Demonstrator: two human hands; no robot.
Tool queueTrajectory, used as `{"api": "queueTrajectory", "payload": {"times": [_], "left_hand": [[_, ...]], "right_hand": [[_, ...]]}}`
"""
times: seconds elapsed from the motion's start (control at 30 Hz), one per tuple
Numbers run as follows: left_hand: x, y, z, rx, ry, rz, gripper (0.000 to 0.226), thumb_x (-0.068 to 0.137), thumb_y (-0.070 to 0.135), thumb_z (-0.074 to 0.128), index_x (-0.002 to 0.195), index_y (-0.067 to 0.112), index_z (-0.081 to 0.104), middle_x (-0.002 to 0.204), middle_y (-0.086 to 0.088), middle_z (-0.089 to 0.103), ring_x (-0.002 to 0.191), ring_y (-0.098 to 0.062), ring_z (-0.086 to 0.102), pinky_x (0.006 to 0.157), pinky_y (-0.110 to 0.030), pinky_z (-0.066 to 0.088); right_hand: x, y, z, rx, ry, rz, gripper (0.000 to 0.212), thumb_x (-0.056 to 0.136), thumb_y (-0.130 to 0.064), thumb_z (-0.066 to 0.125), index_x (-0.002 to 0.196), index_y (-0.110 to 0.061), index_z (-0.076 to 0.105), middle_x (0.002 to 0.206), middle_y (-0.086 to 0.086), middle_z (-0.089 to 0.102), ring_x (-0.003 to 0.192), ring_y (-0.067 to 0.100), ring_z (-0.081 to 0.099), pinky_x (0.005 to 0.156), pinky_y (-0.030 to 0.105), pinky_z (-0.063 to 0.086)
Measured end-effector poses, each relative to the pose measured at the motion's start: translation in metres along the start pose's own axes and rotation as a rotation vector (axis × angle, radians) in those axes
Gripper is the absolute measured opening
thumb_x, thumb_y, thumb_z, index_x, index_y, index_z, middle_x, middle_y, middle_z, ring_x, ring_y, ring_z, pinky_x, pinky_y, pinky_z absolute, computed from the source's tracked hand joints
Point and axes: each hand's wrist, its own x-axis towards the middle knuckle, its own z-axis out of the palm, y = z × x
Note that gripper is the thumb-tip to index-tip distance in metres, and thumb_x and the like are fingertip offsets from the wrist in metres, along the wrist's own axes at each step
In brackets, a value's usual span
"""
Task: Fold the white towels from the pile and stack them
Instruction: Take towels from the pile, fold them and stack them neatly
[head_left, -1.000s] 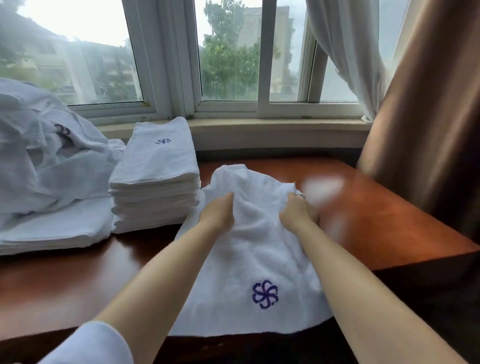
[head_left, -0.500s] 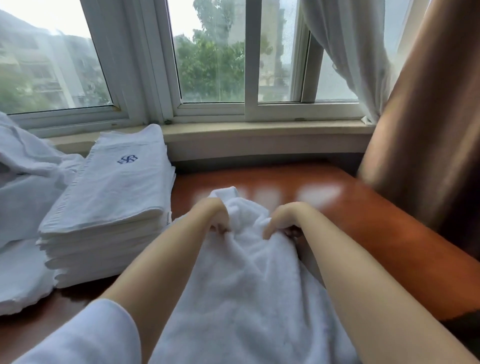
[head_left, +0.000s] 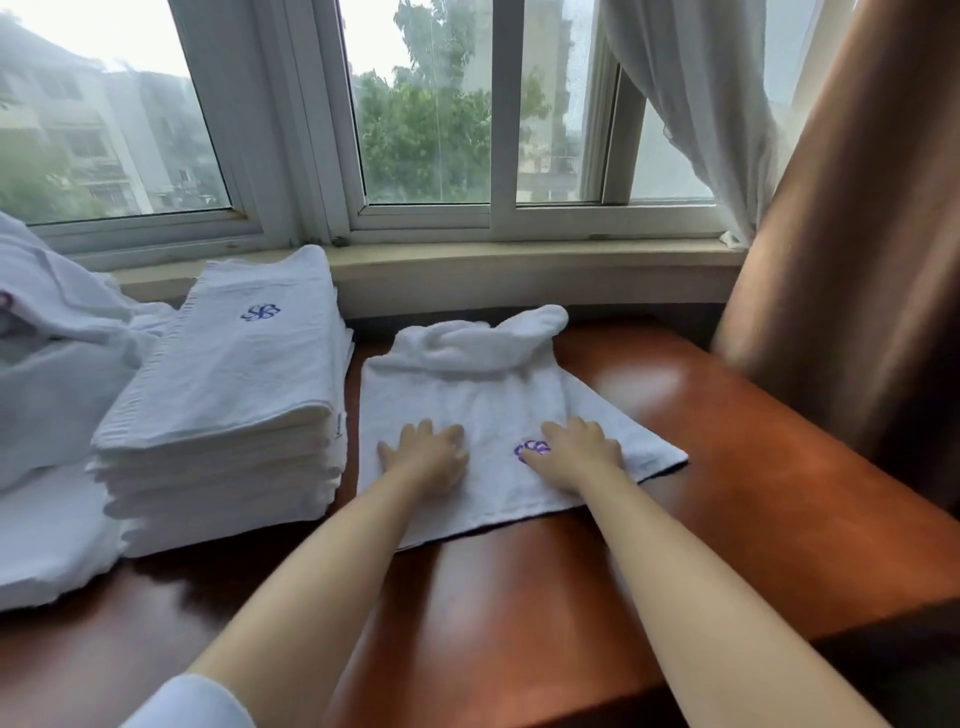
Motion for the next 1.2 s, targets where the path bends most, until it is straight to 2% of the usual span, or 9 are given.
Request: {"api": "queueTrajectory", "payload": {"times": [0.23,0.43,0.6,0.73,0.83,0.93,1.07,1.13,1.2], "left_hand": [[-0.036,-0.003,-0.014,0.020,-0.032,0.046,0.035,0.094,0.022,0.040,0.125,0.032,0.052,0.131,-0.007,0.043,0.123,-0.030,0.039,0.104,-0.053,0.033],[-0.065,-0.004,-0.029,0.072,0.043,0.047,0.033,0.091,0.038,0.038,0.083,0.015,0.060,0.080,-0.002,0.066,0.069,-0.018,0.060,0.059,-0.029,0.042],[-0.073,-0.002,-0.019,0.133,0.098,0.082,0.025,0.092,0.035,0.046,0.101,0.017,0.060,0.099,-0.001,0.059,0.090,-0.021,0.057,0.070,-0.031,0.040],[-0.065,0.001,-0.026,0.095,0.071,-0.008,0.032,0.094,0.043,0.041,0.076,0.020,0.054,0.075,0.003,0.058,0.064,-0.014,0.052,0.055,-0.027,0.036],[-0.056,-0.001,-0.025,0.021,0.305,0.039,0.029,0.093,0.029,0.045,0.119,0.021,0.054,0.103,-0.006,0.065,0.079,-0.023,0.057,0.057,-0.030,0.038],[-0.048,-0.004,-0.022,-0.124,0.242,0.010,0.074,0.090,0.026,0.051,0.151,0.035,0.011,0.126,-0.008,0.055,0.101,-0.032,0.061,0.069,-0.035,0.045],[-0.035,-0.001,-0.022,-0.162,0.022,-0.036,0.050,0.089,0.023,0.058,0.137,0.017,0.045,0.120,-0.010,0.061,0.104,-0.032,0.063,0.086,-0.041,0.054],[-0.030,0.001,-0.031,0.005,-0.008,-0.033,0.034,0.087,0.030,0.058,0.116,0.012,0.060,0.119,-0.011,0.063,0.109,-0.030,0.060,0.089,-0.039,0.051],[-0.026,0.004,-0.043,0.249,-0.051,-0.029,0.049,0.083,0.044,0.061,0.122,0.014,0.057,0.132,-0.008,0.050,0.126,-0.031,0.044,0.097,-0.042,0.045]], "right_hand": [[-0.028,0.011,-0.026,0.050,-0.028,0.054,0.044,0.098,-0.042,0.034,0.130,-0.017,0.052,0.127,0.006,0.059,0.121,0.027,0.052,0.091,0.037,0.041],[-0.058,0.008,-0.030,-0.020,-0.023,0.054,0.047,0.096,-0.039,0.038,0.134,-0.016,0.051,0.138,0.007,0.049,0.124,0.028,0.049,0.097,0.037,0.041],[-0.066,0.000,-0.051,-0.017,-0.197,0.131,0.043,0.100,-0.038,0.030,0.124,-0.015,0.057,0.094,0.001,0.066,0.086,0.018,0.060,0.079,0.031,0.044],[-0.063,0.004,-0.039,0.071,0.011,0.143,0.049,0.099,-0.036,0.037,0.147,-0.026,0.032,0.138,0.004,0.051,0.122,0.026,0.052,0.090,0.032,0.044],[-0.058,0.002,-0.024,0.198,0.111,0.117,0.069,0.098,-0.037,0.040,0.154,-0.024,0.001,0.143,0.012,0.045,0.121,0.031,0.052,0.089,0.036,0.044],[-0.042,0.004,-0.027,0.228,0.129,0.155,0.089,0.090,-0.040,0.052,0.153,-0.028,-0.009,0.142,0.008,0.046,0.122,0.028,0.053,0.086,0.034,0.044],[-0.019,0.004,-0.030,0.284,-0.158,0.150,0.073,0.077,-0.039,0.067,0.140,-0.021,0.036,0.099,0.002,0.069,0.093,0.019,0.066,0.079,0.033,0.054],[-0.018,0.000,-0.029,0.145,-0.300,0.073,0.046,0.081,-0.041,0.065,0.118,-0.018,0.052,0.109,0.006,0.064,0.107,0.021,0.061,0.089,0.034,0.051],[-0.016,-0.001,-0.027,-0.006,-0.340,0.068,0.078,0.073,-0.058,0.066,0.136,-0.019,0.042,0.135,0.006,0.049,0.126,0.025,0.047,0.102,0.039,0.043]]}}
